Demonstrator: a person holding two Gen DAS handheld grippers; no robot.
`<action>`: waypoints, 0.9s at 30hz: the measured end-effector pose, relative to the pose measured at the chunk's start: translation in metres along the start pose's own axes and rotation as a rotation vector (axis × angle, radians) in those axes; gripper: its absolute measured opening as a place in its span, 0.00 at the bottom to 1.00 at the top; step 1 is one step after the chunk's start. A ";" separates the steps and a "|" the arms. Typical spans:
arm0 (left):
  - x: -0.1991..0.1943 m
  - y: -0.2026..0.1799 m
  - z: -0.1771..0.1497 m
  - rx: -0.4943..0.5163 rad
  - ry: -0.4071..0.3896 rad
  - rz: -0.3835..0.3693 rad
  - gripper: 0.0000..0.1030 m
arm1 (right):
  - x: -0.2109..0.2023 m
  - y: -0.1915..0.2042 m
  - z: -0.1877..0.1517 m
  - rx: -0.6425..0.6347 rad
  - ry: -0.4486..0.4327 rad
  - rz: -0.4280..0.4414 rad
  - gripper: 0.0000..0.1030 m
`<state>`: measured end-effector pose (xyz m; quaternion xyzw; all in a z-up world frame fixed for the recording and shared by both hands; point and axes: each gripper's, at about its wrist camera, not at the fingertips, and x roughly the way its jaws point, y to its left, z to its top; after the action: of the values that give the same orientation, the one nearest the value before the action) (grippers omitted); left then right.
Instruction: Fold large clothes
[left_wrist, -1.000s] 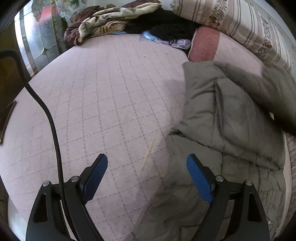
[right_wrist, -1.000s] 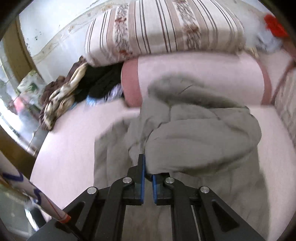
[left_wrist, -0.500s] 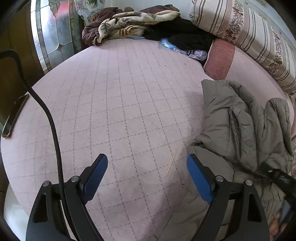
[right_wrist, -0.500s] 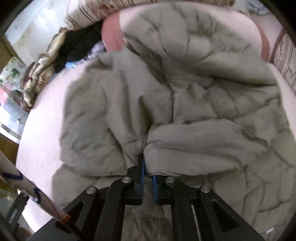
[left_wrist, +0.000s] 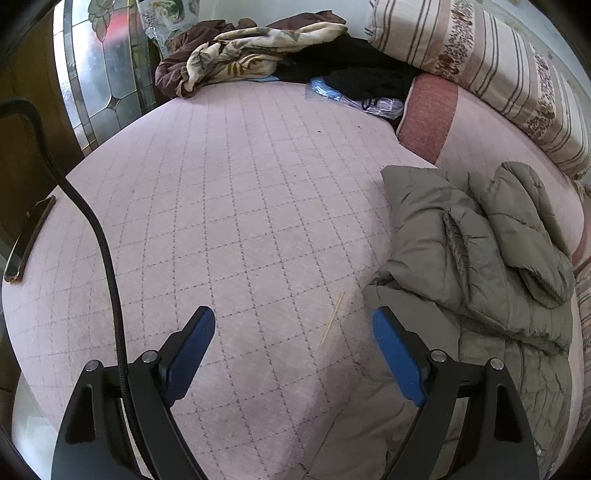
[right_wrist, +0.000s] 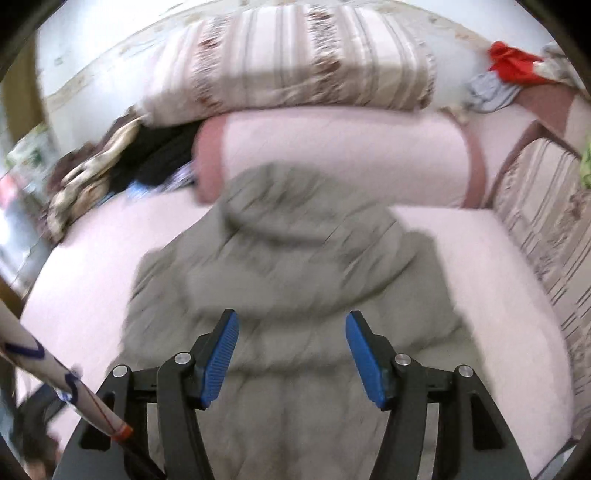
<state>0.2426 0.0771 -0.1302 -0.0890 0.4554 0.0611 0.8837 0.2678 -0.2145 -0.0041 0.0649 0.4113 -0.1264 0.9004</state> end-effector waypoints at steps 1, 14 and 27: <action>0.000 -0.001 0.000 0.004 -0.002 0.003 0.84 | 0.014 -0.002 0.013 0.007 0.007 -0.028 0.63; 0.015 -0.006 0.006 0.024 0.016 0.019 0.84 | 0.149 0.022 -0.025 -0.080 0.328 -0.082 0.63; 0.009 0.003 0.001 0.030 0.016 0.051 0.84 | 0.069 0.079 -0.031 -0.159 0.150 0.050 0.63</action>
<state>0.2481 0.0802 -0.1377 -0.0649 0.4656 0.0760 0.8793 0.3109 -0.1436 -0.0752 0.0130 0.4845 -0.0659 0.8722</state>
